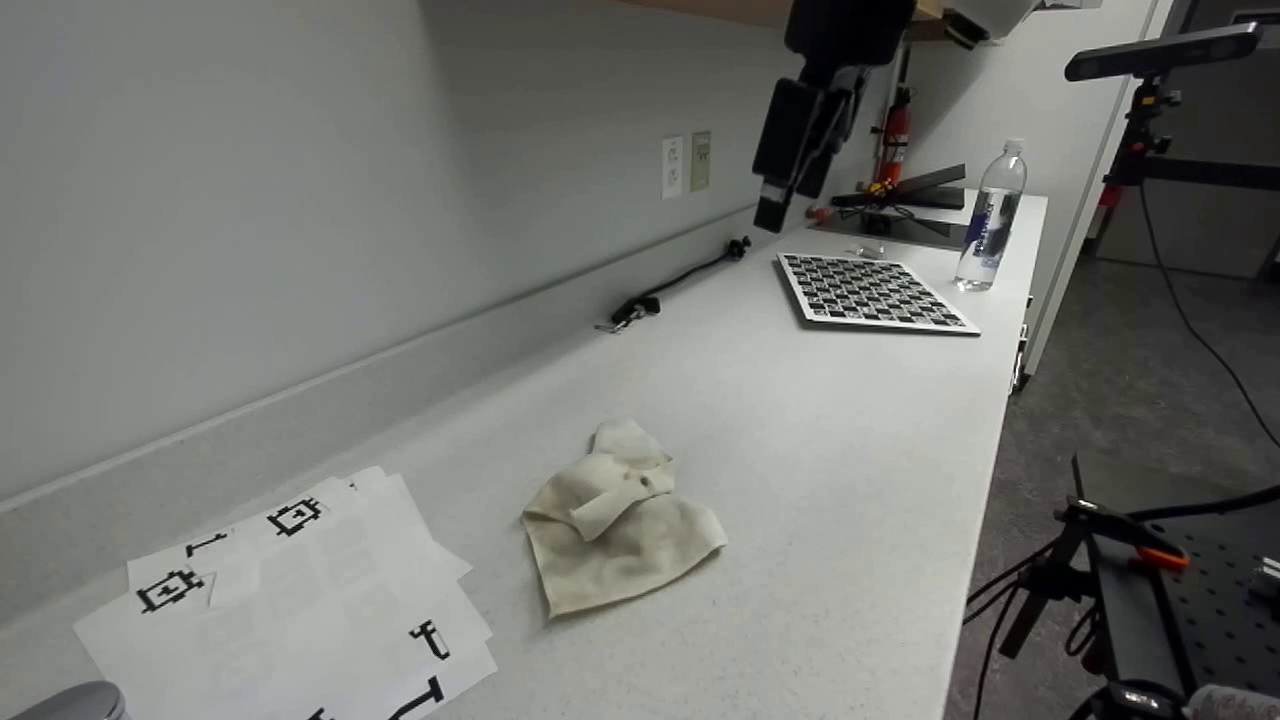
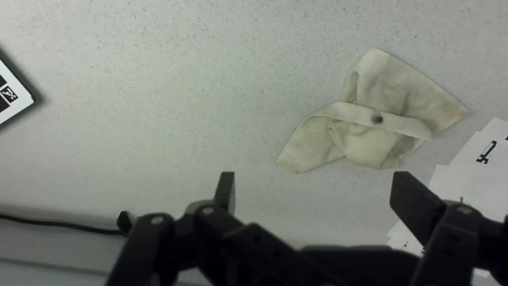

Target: Use the towel to wipe the counter.

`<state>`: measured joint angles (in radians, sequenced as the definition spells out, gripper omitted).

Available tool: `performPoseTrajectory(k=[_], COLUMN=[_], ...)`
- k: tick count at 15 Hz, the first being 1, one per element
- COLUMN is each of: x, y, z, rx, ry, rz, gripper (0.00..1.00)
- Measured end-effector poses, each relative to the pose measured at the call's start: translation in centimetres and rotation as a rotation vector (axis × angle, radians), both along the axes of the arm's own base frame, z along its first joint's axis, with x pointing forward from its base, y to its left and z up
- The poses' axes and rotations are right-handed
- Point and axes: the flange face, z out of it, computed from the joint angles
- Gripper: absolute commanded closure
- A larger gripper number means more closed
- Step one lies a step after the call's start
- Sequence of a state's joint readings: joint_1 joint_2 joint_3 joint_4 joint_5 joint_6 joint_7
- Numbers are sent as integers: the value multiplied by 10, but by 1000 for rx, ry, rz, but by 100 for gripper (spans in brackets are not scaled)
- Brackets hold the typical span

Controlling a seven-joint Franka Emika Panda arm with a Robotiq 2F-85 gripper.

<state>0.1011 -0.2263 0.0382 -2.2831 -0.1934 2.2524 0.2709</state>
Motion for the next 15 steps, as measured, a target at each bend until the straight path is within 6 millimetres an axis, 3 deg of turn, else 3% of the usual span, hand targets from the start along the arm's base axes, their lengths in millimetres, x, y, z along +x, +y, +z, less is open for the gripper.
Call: performPoseTrajectory(k=[15], x=[-3], y=[0], z=[6], rx=[-1], ry=[-6], rz=[-6], gripper=[0])
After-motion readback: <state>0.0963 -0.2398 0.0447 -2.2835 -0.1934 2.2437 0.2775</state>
